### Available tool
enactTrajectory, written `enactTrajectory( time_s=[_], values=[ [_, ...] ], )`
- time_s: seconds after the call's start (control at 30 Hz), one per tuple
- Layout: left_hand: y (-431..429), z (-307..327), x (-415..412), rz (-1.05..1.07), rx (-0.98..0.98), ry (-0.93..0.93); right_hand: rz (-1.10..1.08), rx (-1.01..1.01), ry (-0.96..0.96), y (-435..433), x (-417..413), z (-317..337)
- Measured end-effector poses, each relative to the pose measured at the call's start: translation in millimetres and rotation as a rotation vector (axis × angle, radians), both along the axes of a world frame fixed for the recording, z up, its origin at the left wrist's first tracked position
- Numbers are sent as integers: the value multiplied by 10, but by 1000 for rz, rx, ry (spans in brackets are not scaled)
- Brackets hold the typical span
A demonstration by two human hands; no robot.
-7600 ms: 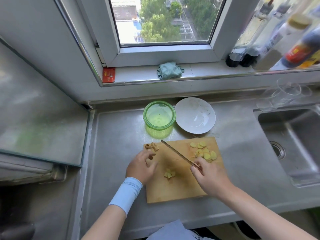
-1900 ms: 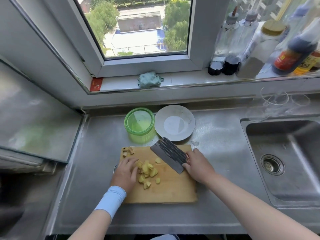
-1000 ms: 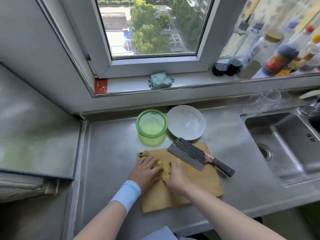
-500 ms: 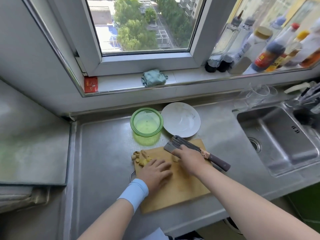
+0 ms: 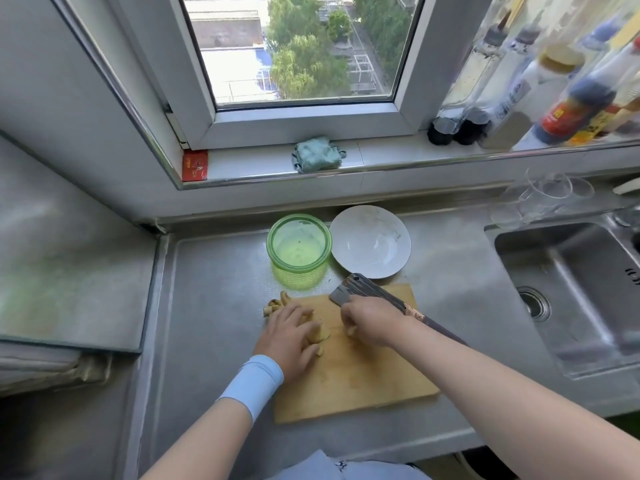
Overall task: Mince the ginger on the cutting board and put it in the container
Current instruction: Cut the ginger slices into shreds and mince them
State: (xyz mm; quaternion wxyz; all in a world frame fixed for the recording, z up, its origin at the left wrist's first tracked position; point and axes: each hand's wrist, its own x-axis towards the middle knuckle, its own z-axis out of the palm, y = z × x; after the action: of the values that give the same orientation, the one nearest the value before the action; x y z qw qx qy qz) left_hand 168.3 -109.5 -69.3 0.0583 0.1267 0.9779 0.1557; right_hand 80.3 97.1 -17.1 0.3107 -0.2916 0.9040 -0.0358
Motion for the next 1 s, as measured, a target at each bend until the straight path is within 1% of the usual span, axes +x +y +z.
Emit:
enactTrajectory(
  time_s=[0.1, 0.17, 0.27, 0.37, 0.43, 0.47, 0.53, 0.6, 0.63, 0.7, 0.8, 0.9, 1.0],
  values=[
    [96, 2, 15, 41, -7, 21, -170, -125, -107, 43, 132, 12],
    [140, 6, 24, 86, 37, 57, -265, -182, -177, 90, 233, 12],
    [185, 32, 33, 120, 97, 85, -370, -141, -239, 194, 376, -43],
    [135, 39, 86, 264, 199, 127, -401, -28, -99, 236, 457, -72],
    [16, 41, 134, 398, 237, 134, -305, 66, -9, 169, 448, -17],
    [-57, 46, 144, 467, 265, 124, -271, 82, 14, 106, 437, 23],
    [-198, 91, 96, 604, 352, 35, -272, 26, 17, -73, 420, 90],
    [-307, 170, -22, 674, 413, -116, -337, -83, -7, -249, 406, 104],
    [-349, 200, -90, 663, 430, -177, -366, -122, -15, -324, 394, 97],
    [-393, 245, -213, 610, 441, -280, -373, -136, -19, -462, 348, 62],
    [-373, 274, -282, 525, 418, -391, -299, -107, -28, -652, 235, 58],
    [-304, 252, -183, 449, 451, -413, -236, -99, -45, -833, 102, 21],
    [-326, 240, -123, 449, 539, -367, -181, -58, -49, -945, 23, -22]
  ],
)
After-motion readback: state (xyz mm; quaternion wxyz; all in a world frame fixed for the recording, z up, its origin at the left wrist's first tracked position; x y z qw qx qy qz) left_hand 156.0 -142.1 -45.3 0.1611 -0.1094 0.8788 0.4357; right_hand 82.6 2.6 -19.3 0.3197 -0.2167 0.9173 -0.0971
